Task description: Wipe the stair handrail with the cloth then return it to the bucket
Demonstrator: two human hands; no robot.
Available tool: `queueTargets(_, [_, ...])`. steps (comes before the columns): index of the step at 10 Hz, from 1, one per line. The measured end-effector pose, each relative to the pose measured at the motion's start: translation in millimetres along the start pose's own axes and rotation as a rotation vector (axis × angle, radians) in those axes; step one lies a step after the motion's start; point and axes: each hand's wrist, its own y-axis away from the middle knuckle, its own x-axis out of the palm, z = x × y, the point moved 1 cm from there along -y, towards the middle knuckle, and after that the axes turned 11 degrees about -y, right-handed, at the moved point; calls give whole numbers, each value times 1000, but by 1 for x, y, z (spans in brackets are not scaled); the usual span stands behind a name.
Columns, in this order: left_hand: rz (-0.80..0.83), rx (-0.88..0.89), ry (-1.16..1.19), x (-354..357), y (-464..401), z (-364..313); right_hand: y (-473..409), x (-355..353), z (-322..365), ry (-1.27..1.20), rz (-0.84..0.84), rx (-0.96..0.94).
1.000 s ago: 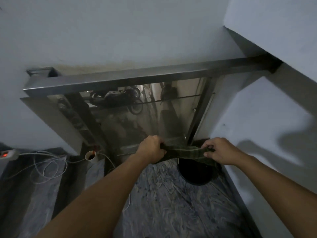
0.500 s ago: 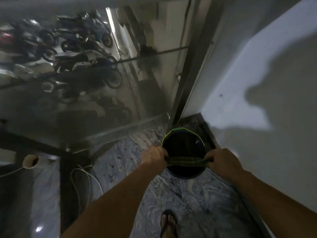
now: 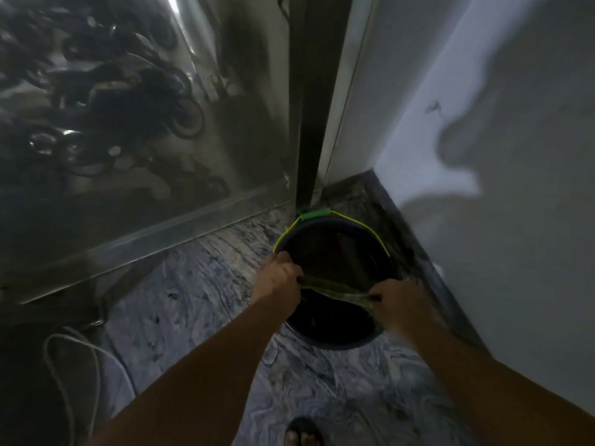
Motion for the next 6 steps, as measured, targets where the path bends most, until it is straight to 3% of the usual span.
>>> queueTargets(3, [31, -14, 86, 34, -22, 7, -18, 27, -19, -83, -30, 112])
queueTargets(6, [163, 6, -2, -44, 33, 17, 51, -8, 0, -173, 13, 19])
